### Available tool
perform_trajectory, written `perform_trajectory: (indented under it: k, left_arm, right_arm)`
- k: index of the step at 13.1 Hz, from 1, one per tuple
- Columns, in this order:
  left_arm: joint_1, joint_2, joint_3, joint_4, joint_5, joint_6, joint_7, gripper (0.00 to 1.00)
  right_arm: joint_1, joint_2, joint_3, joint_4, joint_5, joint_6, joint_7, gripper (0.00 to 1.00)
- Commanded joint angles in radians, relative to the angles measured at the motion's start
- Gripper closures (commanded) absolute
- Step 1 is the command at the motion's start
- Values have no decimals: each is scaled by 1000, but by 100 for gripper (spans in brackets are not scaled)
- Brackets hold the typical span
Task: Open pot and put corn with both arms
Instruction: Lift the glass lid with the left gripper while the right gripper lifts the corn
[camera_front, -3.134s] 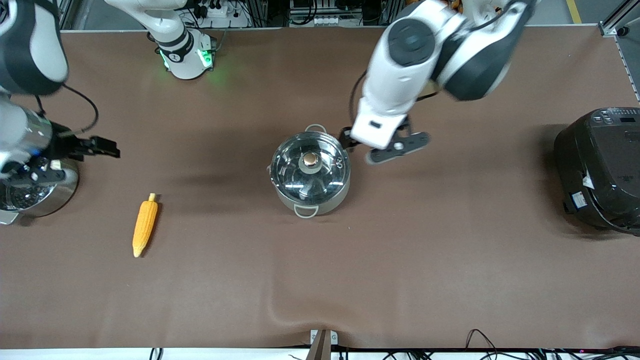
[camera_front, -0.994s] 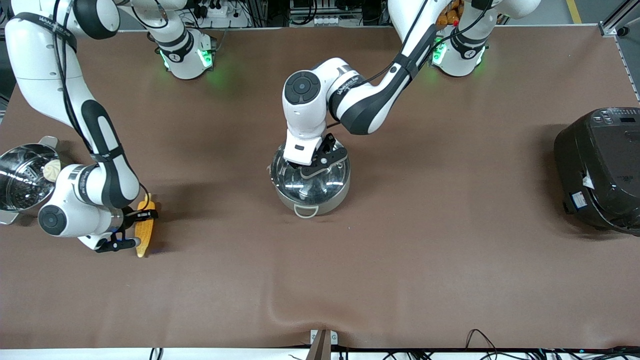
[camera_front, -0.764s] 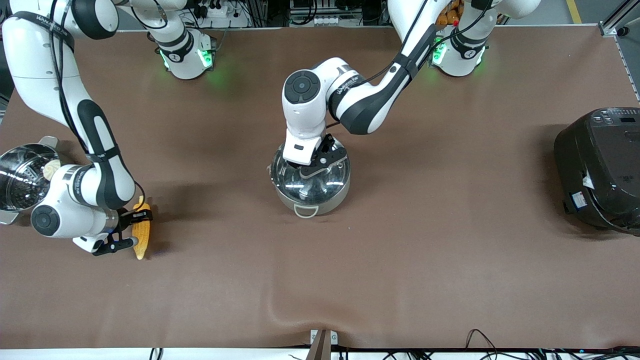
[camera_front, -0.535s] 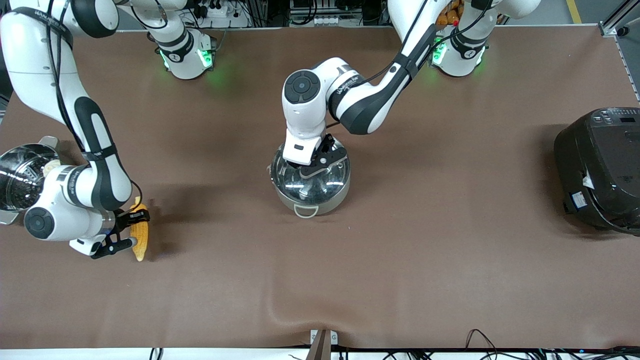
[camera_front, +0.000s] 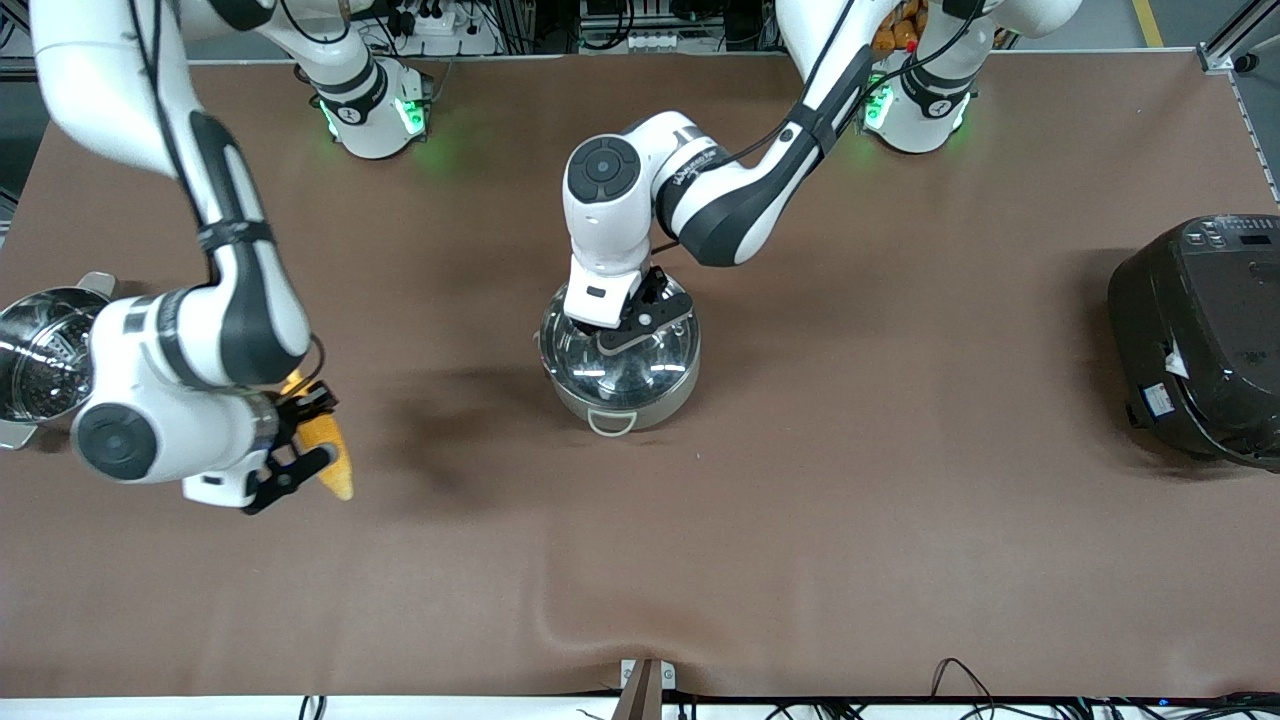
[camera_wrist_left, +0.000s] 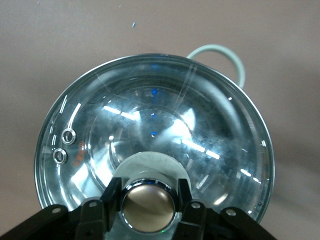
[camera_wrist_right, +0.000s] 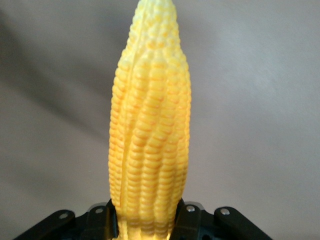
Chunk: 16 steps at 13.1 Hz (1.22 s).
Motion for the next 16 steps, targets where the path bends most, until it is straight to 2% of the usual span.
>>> perform_trajectory:
  k: [1, 4, 7, 9, 12, 16]
  left_arm:
    - [3, -118, 6, -30, 20, -25, -18, 100]
    - [58, -201, 12, -32, 22, -147, 25, 100]
    - [133, -296, 11, -62, 22, -211, 59, 100]
    - [199, -392, 8, -158, 14, -221, 129, 100]
    - [300, -501, 3, -301, -16, -209, 203, 100]
    - [423, -600, 3, -484, -98, -156, 372, 100]
  right_arm:
    - [-15, 3, 6, -2, 1, -7, -31, 94]
    - [-5, -10, 58, -2, 0, -9, -36, 94]
    - [53, -28, 72, -2, 0, -10, -31, 93]
    - [115, -37, 72, -2, 4, -9, -15, 90]
    - [188, -37, 72, -3, 64, -12, 91, 89]
    - [353, -34, 69, -3, 44, -1, 315, 88]
